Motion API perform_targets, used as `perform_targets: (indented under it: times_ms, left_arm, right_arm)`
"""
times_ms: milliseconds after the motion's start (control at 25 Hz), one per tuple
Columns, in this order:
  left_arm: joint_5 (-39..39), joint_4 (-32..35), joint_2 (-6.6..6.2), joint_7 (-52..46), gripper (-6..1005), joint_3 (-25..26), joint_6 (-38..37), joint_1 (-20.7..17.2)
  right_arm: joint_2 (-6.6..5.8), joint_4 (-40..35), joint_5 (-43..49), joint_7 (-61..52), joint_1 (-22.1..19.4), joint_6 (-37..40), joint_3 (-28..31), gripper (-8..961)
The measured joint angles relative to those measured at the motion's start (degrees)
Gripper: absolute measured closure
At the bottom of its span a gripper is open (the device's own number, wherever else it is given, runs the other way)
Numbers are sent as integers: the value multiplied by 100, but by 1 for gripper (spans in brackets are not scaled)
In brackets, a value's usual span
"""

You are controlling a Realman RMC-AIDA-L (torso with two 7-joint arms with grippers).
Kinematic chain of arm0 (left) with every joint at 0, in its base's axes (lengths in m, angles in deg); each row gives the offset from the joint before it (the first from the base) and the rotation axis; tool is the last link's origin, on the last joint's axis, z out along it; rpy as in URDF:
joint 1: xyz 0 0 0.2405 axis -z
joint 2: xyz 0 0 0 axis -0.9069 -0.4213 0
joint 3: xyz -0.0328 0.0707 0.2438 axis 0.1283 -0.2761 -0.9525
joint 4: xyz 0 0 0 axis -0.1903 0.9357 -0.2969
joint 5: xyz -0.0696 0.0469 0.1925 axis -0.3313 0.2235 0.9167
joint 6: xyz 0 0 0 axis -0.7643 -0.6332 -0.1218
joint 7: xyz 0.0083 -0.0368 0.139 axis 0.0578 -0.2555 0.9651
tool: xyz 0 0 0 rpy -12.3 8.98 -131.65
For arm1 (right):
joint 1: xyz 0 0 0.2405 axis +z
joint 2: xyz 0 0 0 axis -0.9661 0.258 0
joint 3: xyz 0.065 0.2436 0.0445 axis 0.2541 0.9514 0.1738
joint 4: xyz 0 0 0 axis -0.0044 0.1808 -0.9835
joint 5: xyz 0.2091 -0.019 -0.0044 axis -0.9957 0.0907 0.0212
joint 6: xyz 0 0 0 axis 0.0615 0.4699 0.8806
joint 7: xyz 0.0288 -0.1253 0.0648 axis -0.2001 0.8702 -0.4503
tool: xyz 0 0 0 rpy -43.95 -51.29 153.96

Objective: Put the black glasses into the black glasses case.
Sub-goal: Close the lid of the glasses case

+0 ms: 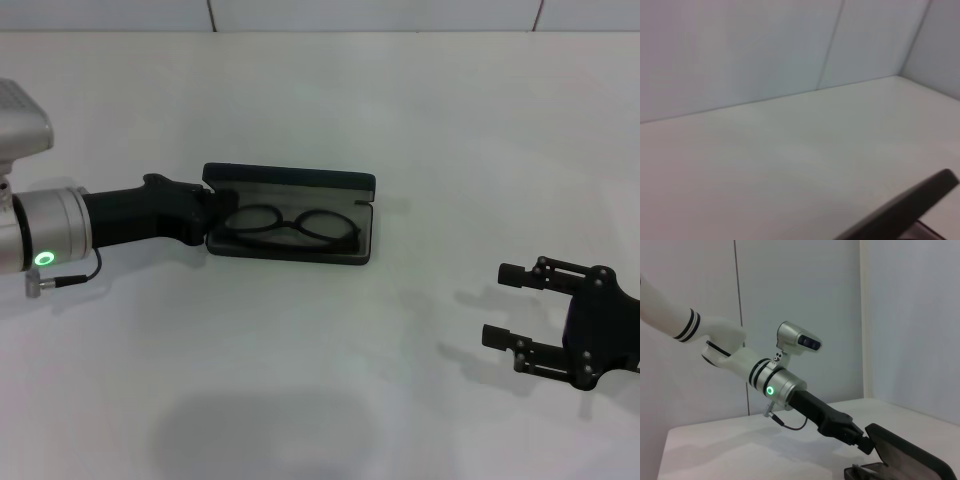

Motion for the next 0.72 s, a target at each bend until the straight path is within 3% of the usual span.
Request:
perform_targets:
  times_ms: [360, 480, 600, 720]
  left_arm:
    - [-208, 163, -83, -19, 999, 37, -813, -315]
    - [-605, 550, -61, 101, 999, 22, -1532, -591]
    - [-666, 767, 74, 168, 999, 5, -1710, -578]
    - [-736, 857, 241, 109, 1000, 38, -1398, -413]
  right_arm:
    - [-10, 20, 1, 45, -32, -28, 31, 294]
    - [-9, 167, -27, 193, -29, -58, 67, 294]
    - [-9, 337, -48, 294, 2, -102, 124, 294]
    - [-4, 411, -51, 345, 21, -112, 132, 294]
